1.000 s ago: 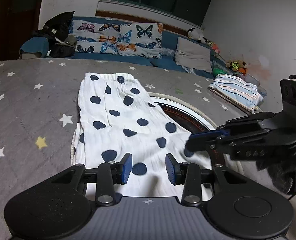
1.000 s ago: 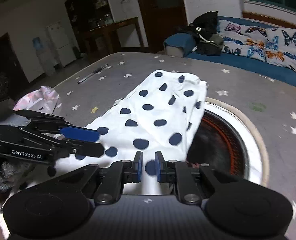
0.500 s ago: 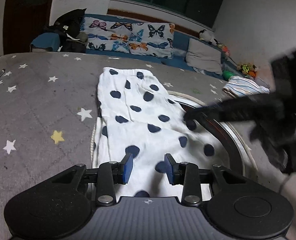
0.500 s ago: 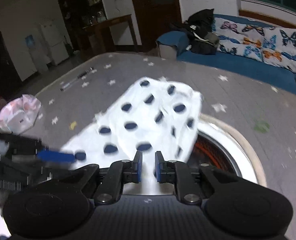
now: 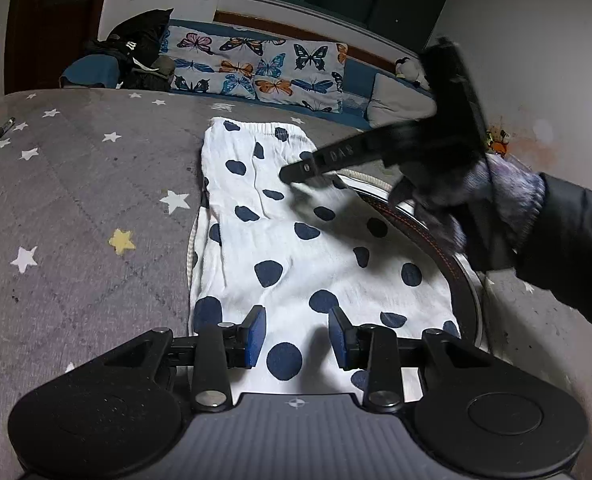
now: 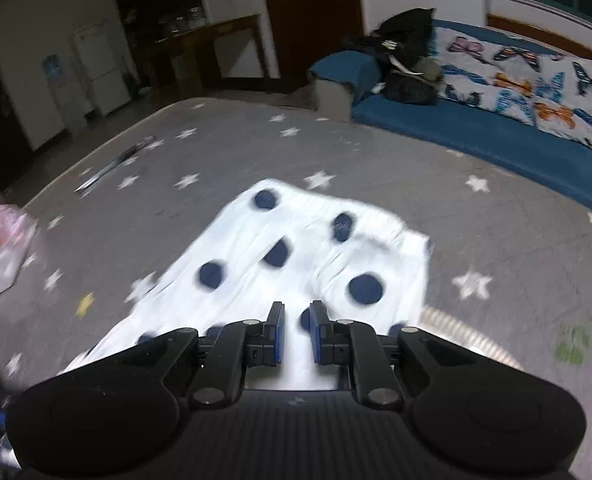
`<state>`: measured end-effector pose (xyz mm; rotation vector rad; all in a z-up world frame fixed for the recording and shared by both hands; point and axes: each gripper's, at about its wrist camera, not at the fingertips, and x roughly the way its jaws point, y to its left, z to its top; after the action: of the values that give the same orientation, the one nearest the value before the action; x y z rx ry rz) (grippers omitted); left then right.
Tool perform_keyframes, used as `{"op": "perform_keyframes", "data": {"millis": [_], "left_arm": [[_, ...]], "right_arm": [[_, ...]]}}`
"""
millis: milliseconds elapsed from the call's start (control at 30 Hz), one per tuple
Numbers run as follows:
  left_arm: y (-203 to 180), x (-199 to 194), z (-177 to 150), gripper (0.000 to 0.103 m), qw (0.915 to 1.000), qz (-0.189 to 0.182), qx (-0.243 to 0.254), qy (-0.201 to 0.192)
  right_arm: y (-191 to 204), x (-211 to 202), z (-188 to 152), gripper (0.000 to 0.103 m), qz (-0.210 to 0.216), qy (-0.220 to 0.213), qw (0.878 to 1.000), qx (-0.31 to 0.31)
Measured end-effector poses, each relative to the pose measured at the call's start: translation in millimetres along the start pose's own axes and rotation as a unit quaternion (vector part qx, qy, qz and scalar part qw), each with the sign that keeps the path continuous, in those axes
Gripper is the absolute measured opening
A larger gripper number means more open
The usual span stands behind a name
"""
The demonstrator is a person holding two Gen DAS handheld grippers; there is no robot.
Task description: Fold clothes
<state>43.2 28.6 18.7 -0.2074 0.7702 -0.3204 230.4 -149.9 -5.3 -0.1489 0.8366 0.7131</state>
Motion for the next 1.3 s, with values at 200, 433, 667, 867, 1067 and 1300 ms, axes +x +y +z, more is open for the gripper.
{"op": "perform_keyframes", "data": {"millis": [200,433,667,867,1067,1300], "left_arm": [[2.2,-0.9,-1.1,0.038,1.0000,-0.004,-0.004,-0.002],[3.3,-1.6,-1.8,0.038,0.9999,-0.007,-0.008,-0.003],[3.1,-4.7,-2.8,0.039,0.9999,-0.008,-0.013,-0.006],[2.6,-9.1,-6.0,0.043,0.9998,-0.008,-0.017,-0.008],[1.1,-11.6,-5.4,0.047,0.9998,-0.002,-0.017,-0.006],[2.4,-13.2,-4.6,0.048,0.9997,0.000,-0.022,-0.009]], "right_arm": [[-8.6,6.9,18.8,0.013,-0.036,-0.010,0.999,0.005],[16.4,19.0,27.2,0.019,-0.004,0.000,0.999,-0.043],[22.9,32.2,40.3,0.022,-0.029,-0.001,0.999,-0.031],[45.7,22.6,40.3,0.032,0.018,0.005,0.997,-0.075],[57.7,43.1,43.1,0.041,-0.001,0.014,0.997,-0.082],[62.5,6.5,31.6,0.044,0.022,0.025,0.994,-0.105]]}}
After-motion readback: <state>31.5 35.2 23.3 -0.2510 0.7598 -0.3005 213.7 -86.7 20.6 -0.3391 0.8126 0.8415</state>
